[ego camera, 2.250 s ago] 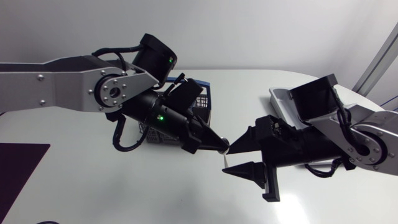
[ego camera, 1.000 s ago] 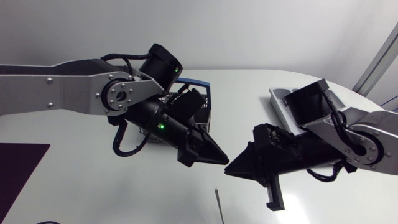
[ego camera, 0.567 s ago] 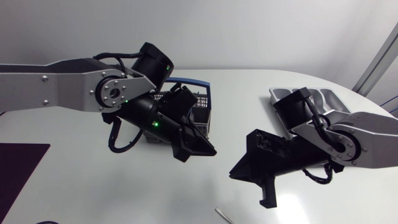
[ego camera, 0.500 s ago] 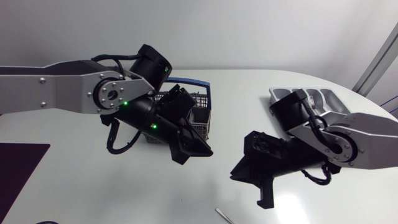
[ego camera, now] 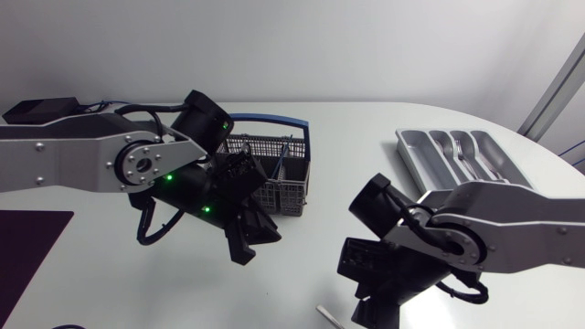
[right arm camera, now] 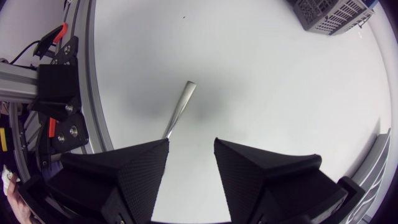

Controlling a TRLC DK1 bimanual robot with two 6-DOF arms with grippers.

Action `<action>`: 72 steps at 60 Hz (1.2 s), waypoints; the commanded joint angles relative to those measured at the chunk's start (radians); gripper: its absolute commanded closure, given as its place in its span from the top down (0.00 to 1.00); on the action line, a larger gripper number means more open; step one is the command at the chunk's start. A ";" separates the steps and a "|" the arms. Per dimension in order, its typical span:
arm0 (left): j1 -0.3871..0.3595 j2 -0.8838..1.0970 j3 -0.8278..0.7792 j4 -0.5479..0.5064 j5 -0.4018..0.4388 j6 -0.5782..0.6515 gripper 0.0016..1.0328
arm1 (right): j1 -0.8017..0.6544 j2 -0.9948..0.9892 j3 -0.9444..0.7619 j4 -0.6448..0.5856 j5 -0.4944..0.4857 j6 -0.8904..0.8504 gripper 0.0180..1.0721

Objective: Unload the cutlery basket into the drawer organizer.

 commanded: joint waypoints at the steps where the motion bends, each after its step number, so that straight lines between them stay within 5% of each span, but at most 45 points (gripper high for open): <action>1: -0.001 -0.034 -0.039 0.012 -0.011 0.026 0.31 | 0.033 0.036 0.020 -0.026 0.017 0.064 0.56; 24: 0.006 -0.106 -0.110 0.019 -0.022 0.036 0.31 | 0.133 0.148 0.008 -0.003 0.057 0.101 0.55; 37: 0.006 -0.124 -0.131 0.024 -0.022 0.041 0.31 | 0.157 0.203 0.006 0.032 0.074 0.101 0.26; 49: 0.006 -0.124 -0.144 0.039 -0.022 0.043 0.31 | 0.191 0.203 -0.017 0.048 0.117 0.072 0.18; 62: -0.001 -0.118 -0.144 0.050 -0.023 0.041 0.31 | 0.198 0.165 -0.072 0.060 0.154 -0.112 0.11; 72: -0.008 -0.118 -0.157 0.050 -0.028 0.038 0.31 | 0.090 0.084 -0.132 0.130 0.237 -0.437 0.10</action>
